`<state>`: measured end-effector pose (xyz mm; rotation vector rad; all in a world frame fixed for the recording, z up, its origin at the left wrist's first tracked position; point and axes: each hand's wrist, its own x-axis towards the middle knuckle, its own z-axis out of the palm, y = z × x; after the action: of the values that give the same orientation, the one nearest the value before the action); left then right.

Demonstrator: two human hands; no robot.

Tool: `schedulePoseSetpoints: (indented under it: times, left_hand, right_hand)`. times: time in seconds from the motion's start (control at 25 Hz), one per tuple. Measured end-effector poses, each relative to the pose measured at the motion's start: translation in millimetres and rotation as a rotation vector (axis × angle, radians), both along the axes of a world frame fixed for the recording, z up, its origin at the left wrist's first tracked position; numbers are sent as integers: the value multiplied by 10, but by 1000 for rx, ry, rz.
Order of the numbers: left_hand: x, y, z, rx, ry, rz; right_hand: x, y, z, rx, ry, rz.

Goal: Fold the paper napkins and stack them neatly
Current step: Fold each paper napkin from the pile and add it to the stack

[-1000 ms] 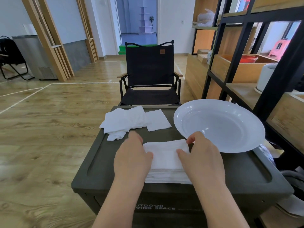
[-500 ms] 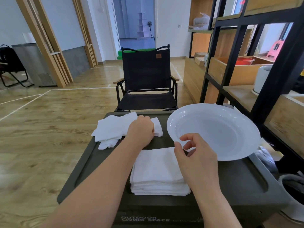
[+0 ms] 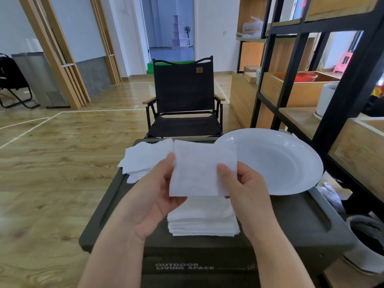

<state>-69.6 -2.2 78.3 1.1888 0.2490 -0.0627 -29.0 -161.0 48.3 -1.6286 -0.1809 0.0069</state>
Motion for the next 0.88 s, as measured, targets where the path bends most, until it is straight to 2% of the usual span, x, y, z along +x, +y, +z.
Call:
schedulePoseSetpoints:
  times: [0.08,0.2,0.32,0.48,0.56,0.68,0.76,0.88]
  left_hand:
    - [37,1,-59,159,39,23]
    - [106,19,-188,556,42,186]
    - [139,69,-342,849,95,177]
    - [162,106,-355,1053,183,202]
    - [167,113,-386,1175,242,158]
    - [202,192,-436,1195,318,111]
    - [264,329,-483,1197,309,252]
    - [383,571,-616,1275,231,608]
  right_hand:
    - [28,6,-42,-144,-7,-69]
    - [42,13,-86,-384,-36,-117]
    - [30,4,-54,-577,-57,-136]
    - [40,-5,-102,-727,-50,-136]
    - [59,-7,-149,-753,14,-117]
    - [46,23,-168,-811,111,-107]
    - [40,53,-170,-825,86,-151]
    - [3,84,-135,-728,11,-186]
